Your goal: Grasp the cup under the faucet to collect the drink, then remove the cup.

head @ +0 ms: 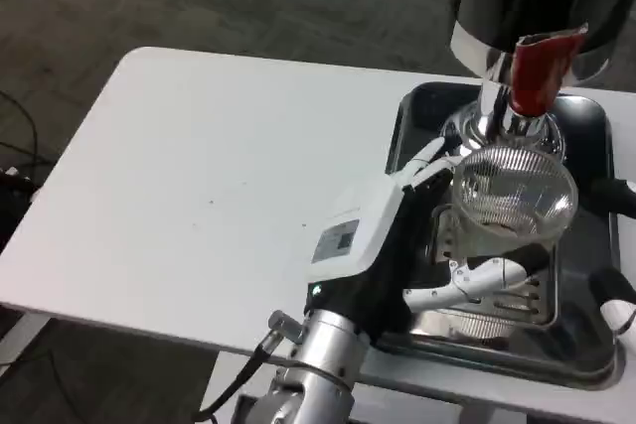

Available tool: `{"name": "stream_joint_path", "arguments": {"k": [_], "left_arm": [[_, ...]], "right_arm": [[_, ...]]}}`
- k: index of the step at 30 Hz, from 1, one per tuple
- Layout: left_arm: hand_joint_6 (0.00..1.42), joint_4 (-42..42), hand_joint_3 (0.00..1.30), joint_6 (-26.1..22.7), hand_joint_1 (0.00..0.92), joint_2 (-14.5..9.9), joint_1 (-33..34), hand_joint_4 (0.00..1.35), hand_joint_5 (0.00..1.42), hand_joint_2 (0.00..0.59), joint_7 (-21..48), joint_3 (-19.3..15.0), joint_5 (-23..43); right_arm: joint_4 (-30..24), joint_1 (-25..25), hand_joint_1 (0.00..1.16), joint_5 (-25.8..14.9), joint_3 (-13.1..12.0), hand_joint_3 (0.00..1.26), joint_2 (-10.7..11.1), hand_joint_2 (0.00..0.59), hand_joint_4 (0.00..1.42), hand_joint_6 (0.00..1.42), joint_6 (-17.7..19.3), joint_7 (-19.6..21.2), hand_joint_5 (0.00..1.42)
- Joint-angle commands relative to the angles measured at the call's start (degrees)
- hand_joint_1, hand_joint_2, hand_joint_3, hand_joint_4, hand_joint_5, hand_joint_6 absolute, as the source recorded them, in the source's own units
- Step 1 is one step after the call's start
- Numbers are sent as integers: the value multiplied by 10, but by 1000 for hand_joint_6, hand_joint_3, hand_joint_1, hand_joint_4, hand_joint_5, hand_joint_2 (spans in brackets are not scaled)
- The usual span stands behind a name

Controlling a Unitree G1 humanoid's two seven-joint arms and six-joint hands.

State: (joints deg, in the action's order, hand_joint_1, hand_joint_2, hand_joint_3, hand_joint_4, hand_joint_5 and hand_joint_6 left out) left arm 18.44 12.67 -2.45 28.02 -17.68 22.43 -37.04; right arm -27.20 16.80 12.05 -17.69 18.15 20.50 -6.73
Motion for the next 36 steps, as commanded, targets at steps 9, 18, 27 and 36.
{"name": "stream_joint_path", "arguments": {"k": [9,18,27,36], "left_arm": [[216,-39,221,-7,219,-9,-27,22,219,36,-16,5,-28],[201,-92,150,-32,171,-16,-64,0,208,6,-19,-6,-31],[212,-158,128,-21,105,-18,-78,7,208,0,16,-34,24],[291,-292,165,-33,46,-13,-80,121,249,0,112,-78,143]], "right_arm": [[-8,7,344,-4,1,215,-8,390,207,67,-2,5,158],[-9,6,344,-1,4,215,-11,390,207,67,-3,8,158],[-10,5,344,3,8,215,-15,390,207,67,-5,8,158],[-13,2,344,4,9,215,-16,394,215,67,-10,7,158]]}}
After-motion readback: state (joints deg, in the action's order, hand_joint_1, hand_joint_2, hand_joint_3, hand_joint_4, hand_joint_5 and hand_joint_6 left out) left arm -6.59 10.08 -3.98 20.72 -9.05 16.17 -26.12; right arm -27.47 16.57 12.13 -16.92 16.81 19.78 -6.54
